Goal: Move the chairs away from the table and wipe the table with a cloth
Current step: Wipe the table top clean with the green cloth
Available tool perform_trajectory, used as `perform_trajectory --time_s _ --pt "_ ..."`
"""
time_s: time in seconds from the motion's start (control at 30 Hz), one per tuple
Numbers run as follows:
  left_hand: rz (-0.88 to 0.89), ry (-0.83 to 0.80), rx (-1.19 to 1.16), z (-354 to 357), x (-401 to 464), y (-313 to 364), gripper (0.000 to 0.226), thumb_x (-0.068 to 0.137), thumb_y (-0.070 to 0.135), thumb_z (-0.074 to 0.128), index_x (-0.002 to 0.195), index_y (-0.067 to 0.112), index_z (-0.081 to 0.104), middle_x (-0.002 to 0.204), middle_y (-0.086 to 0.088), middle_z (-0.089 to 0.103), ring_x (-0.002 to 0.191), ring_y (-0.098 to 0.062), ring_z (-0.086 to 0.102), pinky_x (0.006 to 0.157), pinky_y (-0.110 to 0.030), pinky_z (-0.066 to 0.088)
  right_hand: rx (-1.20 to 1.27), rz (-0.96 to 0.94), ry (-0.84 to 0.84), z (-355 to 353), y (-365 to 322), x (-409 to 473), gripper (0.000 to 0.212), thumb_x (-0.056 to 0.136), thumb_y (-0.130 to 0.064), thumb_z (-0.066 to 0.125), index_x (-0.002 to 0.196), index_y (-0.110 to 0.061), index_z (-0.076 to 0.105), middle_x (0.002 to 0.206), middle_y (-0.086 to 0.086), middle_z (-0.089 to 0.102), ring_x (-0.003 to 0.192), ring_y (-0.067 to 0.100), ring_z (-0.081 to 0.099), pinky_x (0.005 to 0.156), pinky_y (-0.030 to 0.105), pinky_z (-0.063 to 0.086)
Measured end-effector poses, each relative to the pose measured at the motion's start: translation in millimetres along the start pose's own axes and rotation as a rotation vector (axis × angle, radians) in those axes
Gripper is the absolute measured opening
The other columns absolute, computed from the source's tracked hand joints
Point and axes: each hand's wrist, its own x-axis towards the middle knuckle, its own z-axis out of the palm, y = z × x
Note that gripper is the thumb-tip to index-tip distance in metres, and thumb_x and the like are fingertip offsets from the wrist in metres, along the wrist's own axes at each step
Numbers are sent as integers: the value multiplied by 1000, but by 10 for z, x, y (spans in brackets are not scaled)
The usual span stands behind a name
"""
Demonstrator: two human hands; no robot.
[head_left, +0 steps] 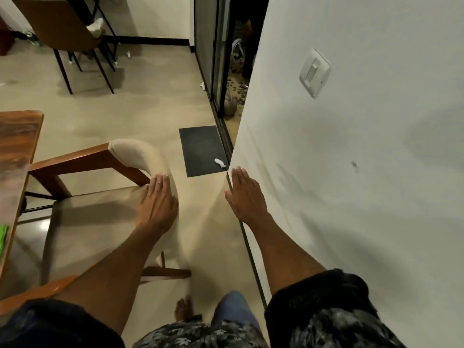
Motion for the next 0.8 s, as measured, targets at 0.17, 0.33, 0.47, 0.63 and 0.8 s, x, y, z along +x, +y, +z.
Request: perform_trajectory --time_s 0.17,0.33,0.47,0.63,0.8 --pt "-23 -1 -25 93 368 80 67 113 32 32 168 3 5 177 -16 6 165 -28 4 132 -42 3 0 31 -51 2 374 248 65 113 -36 39 166 -3 21 175 17 20 164 30 16 129 41 20" --pt "-80 -22 -24 132 832 294 66 114 34 30 168 3 6 176 -17 6 165 -29 5 133 -45 6 10 -10 -84 -2 696 837 66 113 -37 40 167 -5 19 175 15 20 164 30 17 130 41 21" --pt "-115 35 -22 71 1252 474 66 114 34 31 167 3 8 176 -16 8 164 -29 8 132 -44 8 -15 -93 -107 -15 950 1408 68 114 -39 36 168 -7 11 177 14 15 165 28 12 131 40 17" --pt "-236 62 -10 -29 1569 373 67 114 37 26 168 4 5 177 -15 6 165 -27 4 133 -43 5 -29 -208 -169 -6 948 2075 69 114 -41 38 169 -8 12 177 11 15 165 28 13 130 40 18" --pt "-346 65 25 -32 1724 183 67 113 34 28 168 2 5 177 -15 6 165 -25 4 133 -42 5 -68 -307 -237 117 787 2575 69 114 -40 32 169 -7 8 178 12 10 165 26 9 133 40 14"
